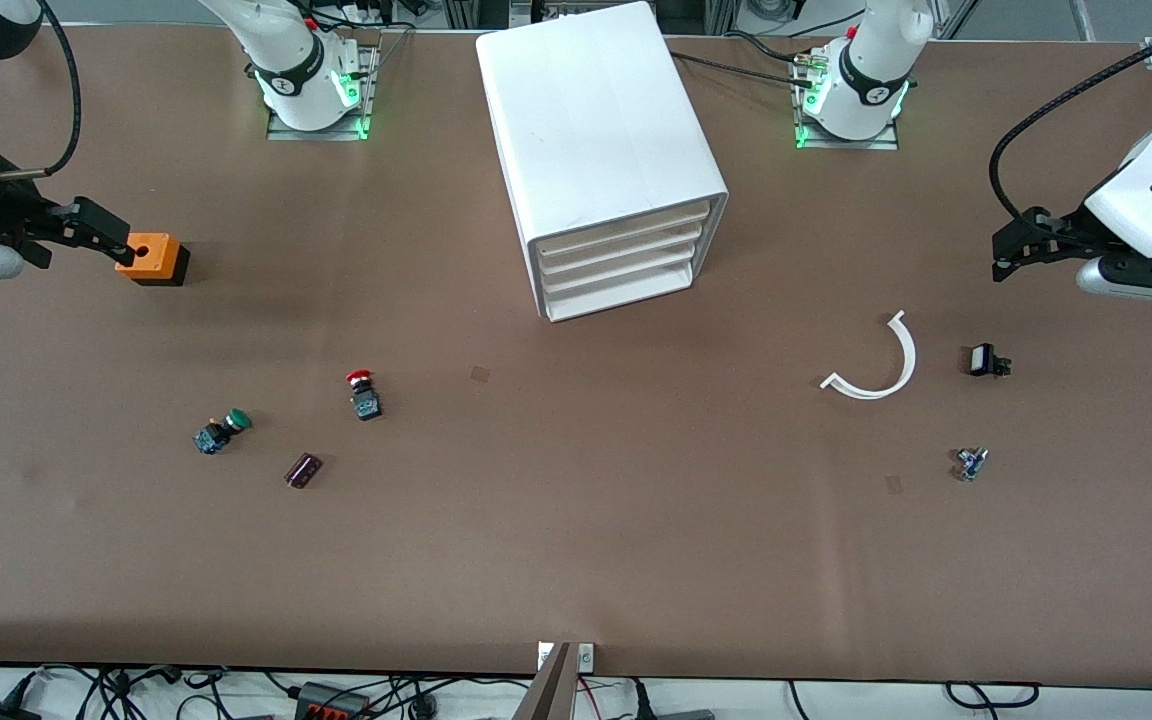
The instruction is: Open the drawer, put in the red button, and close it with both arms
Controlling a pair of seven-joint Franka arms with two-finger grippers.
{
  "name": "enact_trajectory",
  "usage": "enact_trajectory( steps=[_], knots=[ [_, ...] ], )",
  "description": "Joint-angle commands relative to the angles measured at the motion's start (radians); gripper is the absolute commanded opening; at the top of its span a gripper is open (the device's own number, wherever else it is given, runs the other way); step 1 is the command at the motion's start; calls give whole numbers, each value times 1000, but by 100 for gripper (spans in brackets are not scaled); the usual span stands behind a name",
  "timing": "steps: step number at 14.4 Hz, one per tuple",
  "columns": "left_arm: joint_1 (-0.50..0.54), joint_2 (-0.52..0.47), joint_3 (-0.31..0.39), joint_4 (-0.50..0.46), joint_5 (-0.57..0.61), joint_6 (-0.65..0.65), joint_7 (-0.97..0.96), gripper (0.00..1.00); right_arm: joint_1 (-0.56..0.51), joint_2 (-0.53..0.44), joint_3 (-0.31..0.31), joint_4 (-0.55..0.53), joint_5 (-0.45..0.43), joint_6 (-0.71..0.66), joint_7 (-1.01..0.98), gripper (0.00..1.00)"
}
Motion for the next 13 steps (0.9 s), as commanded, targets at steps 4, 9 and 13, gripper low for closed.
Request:
enact_trajectory(
  steps=[4, 9, 13],
  knots=[
    [3, -7, -1, -3, -3, -4, 6, 100, -11, -20, 4, -16, 0, -3, 11, 100],
    [-3, 18, -4, 24, -16, -62, 3, 100, -12, -17, 4, -13, 0, -4, 11, 100],
    [-45, 50, -13, 24, -128, -232, 5, 100, -12, 19, 2, 4, 1, -1, 11, 100]
  ],
)
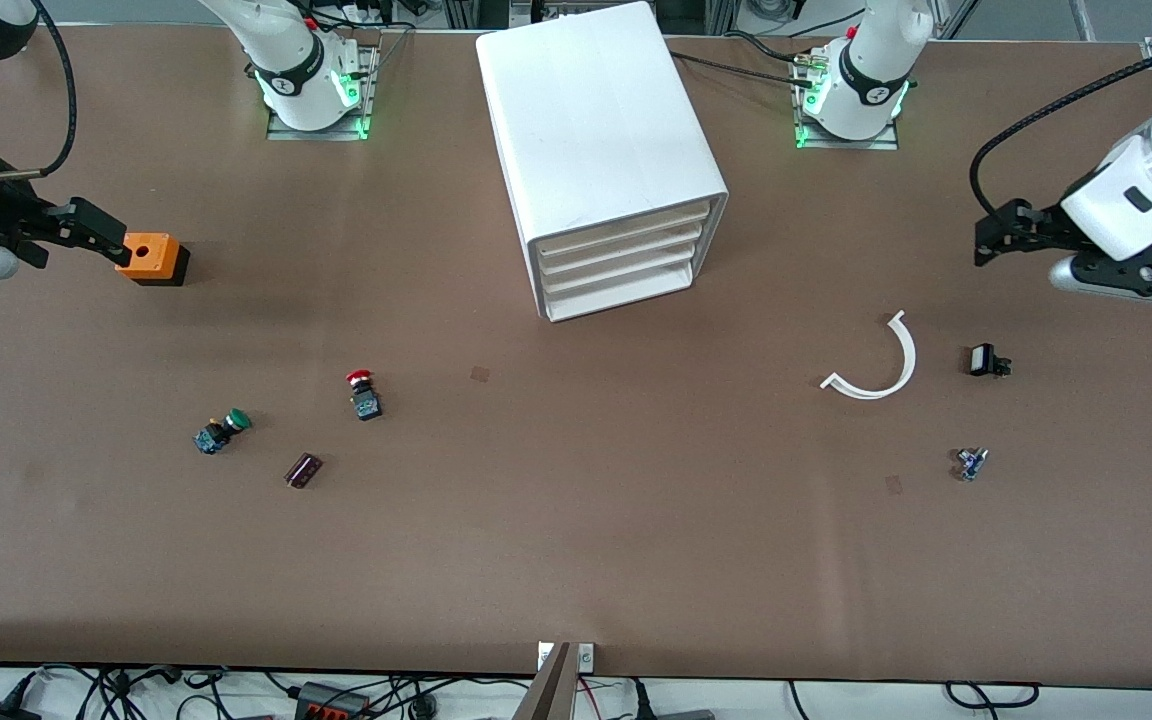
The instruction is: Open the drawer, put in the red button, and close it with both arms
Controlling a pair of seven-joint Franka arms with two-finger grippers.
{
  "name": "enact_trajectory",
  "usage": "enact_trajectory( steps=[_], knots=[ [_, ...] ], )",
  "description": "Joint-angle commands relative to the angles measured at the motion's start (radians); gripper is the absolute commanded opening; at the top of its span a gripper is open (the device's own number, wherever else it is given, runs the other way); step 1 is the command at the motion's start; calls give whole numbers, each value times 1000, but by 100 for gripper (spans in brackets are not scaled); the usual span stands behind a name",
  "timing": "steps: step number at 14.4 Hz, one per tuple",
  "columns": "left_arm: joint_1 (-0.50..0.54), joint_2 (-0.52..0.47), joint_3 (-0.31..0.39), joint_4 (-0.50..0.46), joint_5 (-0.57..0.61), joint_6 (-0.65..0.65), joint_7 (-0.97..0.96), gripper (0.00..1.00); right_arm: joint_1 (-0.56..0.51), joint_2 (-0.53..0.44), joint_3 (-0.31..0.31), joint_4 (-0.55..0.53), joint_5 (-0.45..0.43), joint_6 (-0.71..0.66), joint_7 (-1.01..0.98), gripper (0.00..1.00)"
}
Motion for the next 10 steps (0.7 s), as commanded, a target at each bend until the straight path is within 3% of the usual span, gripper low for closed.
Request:
enact_trajectory(
  steps=[1, 3, 5, 7, 10],
  knots=[
    [-45, 42, -6, 22, -72, -143, 7, 100, -9, 41, 8, 15, 3, 3, 12, 100],
    [-90, 86, -8, 19, -113, -206, 9, 100, -3, 90, 10, 44, 5, -3, 1, 100],
    [-119, 138, -9, 4, -231, -239, 9, 100, 24, 159, 10, 49, 9, 13, 12, 100],
    [-124, 212, -14, 2, -339, -187, 41, 100, 66, 269, 10, 107, 11, 40, 12, 100],
    [-119, 289, -13, -43, -535, -18, 243, 100, 104, 384, 10, 133, 15, 98, 13, 100]
  ],
)
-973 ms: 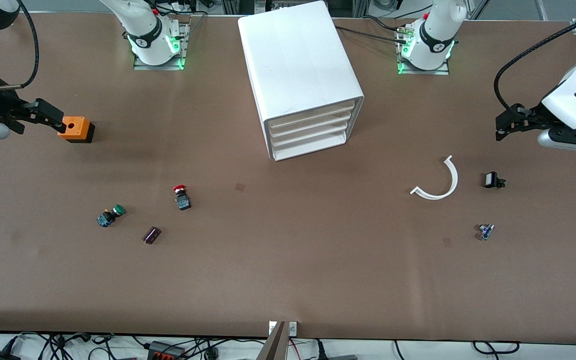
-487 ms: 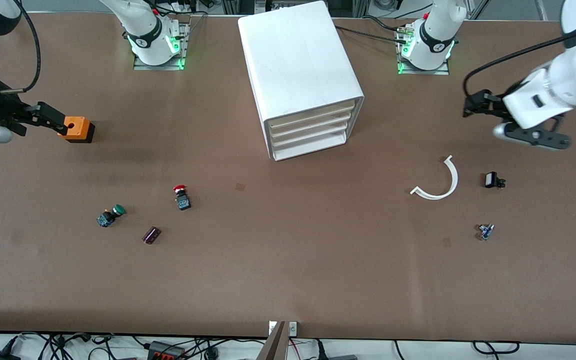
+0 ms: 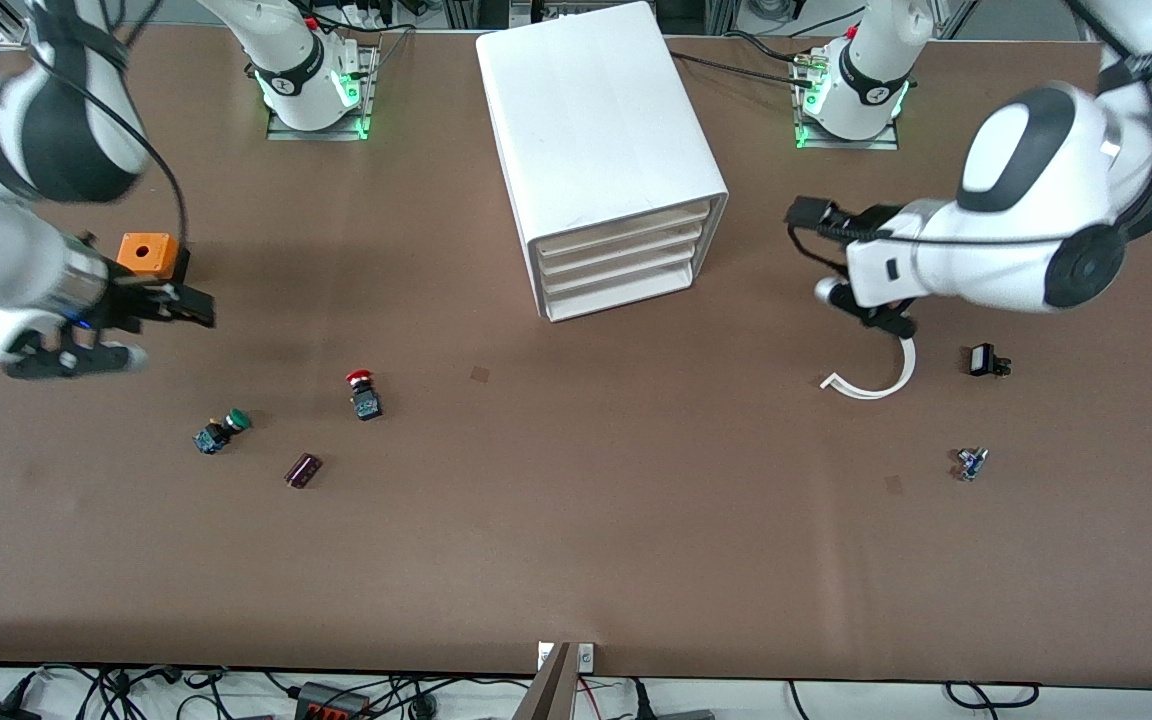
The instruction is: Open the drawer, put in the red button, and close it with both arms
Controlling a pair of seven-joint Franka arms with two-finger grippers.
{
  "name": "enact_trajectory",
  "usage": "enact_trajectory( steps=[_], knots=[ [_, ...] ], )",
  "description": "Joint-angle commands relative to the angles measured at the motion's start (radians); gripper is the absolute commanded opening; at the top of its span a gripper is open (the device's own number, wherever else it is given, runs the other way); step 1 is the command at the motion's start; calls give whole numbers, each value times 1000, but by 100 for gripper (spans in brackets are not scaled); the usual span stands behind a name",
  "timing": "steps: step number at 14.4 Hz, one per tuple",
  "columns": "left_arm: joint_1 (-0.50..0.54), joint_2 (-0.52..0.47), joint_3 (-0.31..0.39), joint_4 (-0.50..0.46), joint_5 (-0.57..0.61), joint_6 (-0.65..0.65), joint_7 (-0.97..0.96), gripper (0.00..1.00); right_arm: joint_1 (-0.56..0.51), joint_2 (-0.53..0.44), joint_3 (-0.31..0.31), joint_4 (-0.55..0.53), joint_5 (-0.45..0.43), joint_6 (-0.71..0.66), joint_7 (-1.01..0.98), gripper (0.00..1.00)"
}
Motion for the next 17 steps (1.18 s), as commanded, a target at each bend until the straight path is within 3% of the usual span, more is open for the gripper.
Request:
enact_trajectory(
  steps=[1, 4, 6, 11, 14, 17],
  knots=[
    [14, 64, 2, -55, -159, 136, 204, 100, 31, 123, -1, 63, 14, 56, 11, 100],
    [5, 83, -1, -253, -404, 346, 469, 100, 84, 217, -1, 63, 35, 148, 9, 100],
    [10, 86, -34, -365, -559, 415, 652, 100, 132, 290, -1, 63, 34, 228, 9, 100],
    [7, 83, -67, -439, -591, 455, 726, 100, 202, 410, -1, 71, 31, 395, -6, 100],
    [7, 81, -90, -473, -594, 489, 729, 98, 201, 430, -1, 66, 24, 397, -44, 100],
    [8, 77, -186, -528, -600, 624, 729, 90, 193, 455, -1, 58, 26, 396, -151, 100]
  ],
)
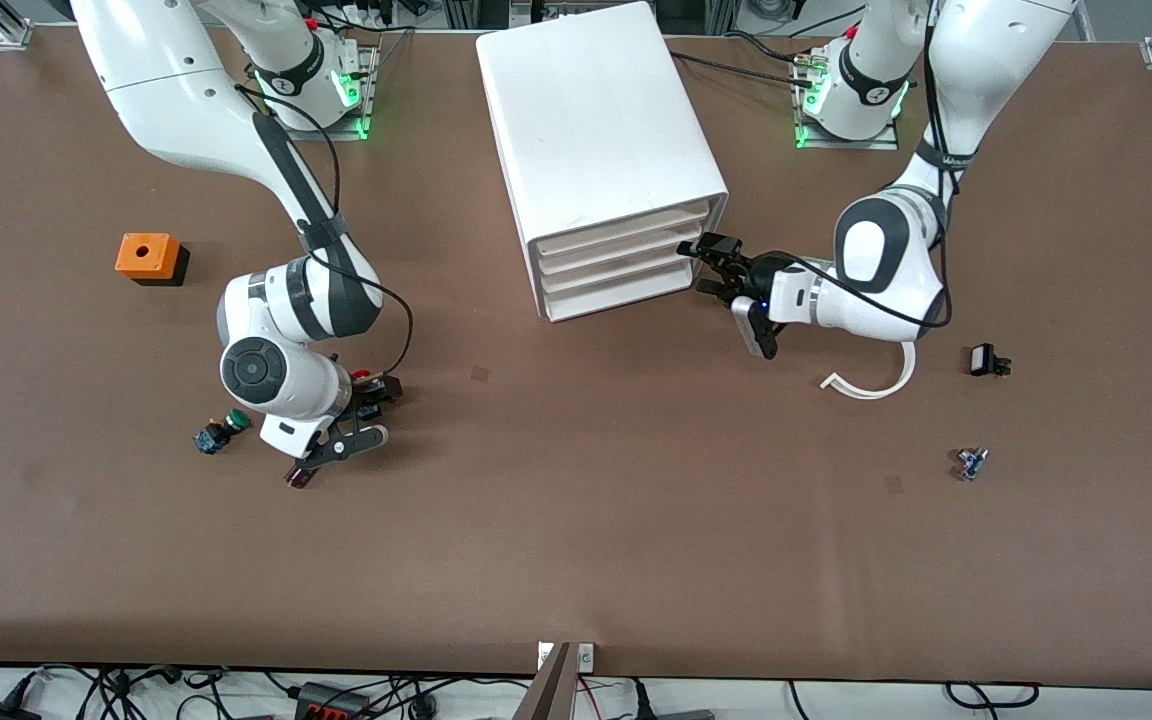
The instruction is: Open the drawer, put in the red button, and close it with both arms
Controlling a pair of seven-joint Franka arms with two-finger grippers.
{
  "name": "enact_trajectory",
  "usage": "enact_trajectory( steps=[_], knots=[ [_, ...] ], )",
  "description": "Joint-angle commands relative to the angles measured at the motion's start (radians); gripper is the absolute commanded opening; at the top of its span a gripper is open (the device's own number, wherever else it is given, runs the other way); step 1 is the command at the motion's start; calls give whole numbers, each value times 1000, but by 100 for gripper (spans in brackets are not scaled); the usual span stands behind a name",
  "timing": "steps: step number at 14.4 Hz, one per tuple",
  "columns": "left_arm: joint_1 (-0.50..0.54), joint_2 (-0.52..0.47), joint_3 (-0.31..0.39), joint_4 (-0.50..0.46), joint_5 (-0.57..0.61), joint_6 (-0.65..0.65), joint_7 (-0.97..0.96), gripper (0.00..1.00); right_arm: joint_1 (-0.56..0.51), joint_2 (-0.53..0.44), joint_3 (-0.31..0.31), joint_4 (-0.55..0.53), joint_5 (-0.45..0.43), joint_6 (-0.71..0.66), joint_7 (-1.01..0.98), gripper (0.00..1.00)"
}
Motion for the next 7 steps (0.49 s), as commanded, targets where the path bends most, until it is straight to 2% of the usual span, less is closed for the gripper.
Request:
enact_trajectory(
  steps=[1, 2, 5, 7],
  knots=[
    [12, -41, -94, -78, -35, 127, 31, 86, -12, 23, 0, 5, 5, -7, -97, 100],
    [14, -41, -99, -78, -36, 127, 31, 80, -13, 28, -2, -3, 8, -8, -140, 100],
    [19, -44, -101, -78, -36, 121, 34, 73, -24, 28, 0, -4, 11, -52, -163, 100],
    [20, -49, -108, -78, -38, 109, 32, 72, -21, 28, 0, -4, 11, -56, -163, 98]
  ],
)
